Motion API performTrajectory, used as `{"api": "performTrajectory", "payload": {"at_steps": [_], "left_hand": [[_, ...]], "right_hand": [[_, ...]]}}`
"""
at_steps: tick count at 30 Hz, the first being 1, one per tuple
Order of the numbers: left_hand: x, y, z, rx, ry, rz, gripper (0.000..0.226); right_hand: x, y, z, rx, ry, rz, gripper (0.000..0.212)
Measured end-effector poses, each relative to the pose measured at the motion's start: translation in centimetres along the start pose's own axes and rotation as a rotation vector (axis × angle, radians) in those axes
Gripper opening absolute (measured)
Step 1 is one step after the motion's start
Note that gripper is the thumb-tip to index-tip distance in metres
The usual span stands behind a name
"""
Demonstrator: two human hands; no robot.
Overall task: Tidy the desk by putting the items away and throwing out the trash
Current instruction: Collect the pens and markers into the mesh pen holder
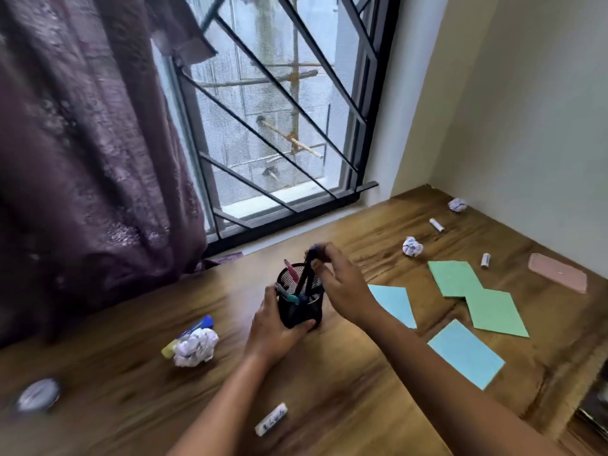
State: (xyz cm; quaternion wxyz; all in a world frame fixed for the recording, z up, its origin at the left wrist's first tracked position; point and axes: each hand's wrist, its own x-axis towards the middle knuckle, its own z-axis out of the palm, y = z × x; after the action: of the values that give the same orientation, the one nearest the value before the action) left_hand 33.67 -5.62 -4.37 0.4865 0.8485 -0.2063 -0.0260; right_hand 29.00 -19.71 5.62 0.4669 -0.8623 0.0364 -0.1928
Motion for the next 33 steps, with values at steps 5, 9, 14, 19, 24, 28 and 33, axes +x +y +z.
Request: {"api": "performTrajectory", "payload": {"at_steps": [5,9,14,19,24,28,33], "left_hand": [[-3.7,0.0,-3.4,-0.047,0.074,0.029,0.076],[-6.8,-0.1,-6.5,-0.213,0.162,0.022,0.071],[-11.9,-1.6,-9.8,-0.278,0.228,-0.023,0.09],[-17.5,-1.8,-11.8,-0.349,0.235,0.017,0.091],[-21.3,-2.4,-13.1,-0.202,0.179,-0.045,0.086],[-23.1,-2.0,-13.9,-0.14,0.174,-0.05,0.089],[-24.9,-0.3,-13.6,-0.201,0.126,-0.059,0.079]], "right_hand": [[-2.0,-3.0,1.4,-0.301,-0.235,0.082,0.023],[-4.1,-6.6,2.5,-0.094,-0.28,-0.02,0.024],[-7.6,-9.5,3.9,0.282,-0.341,0.033,0.058],[-12.2,-9.6,7.8,0.265,-0.641,0.118,0.105],[-14.9,-10.2,10.2,0.224,-0.592,0.118,0.109],[-17.0,-10.2,10.5,0.238,-0.543,0.11,0.101],[-19.2,-10.6,9.1,0.235,-0.467,0.12,0.088]]}}
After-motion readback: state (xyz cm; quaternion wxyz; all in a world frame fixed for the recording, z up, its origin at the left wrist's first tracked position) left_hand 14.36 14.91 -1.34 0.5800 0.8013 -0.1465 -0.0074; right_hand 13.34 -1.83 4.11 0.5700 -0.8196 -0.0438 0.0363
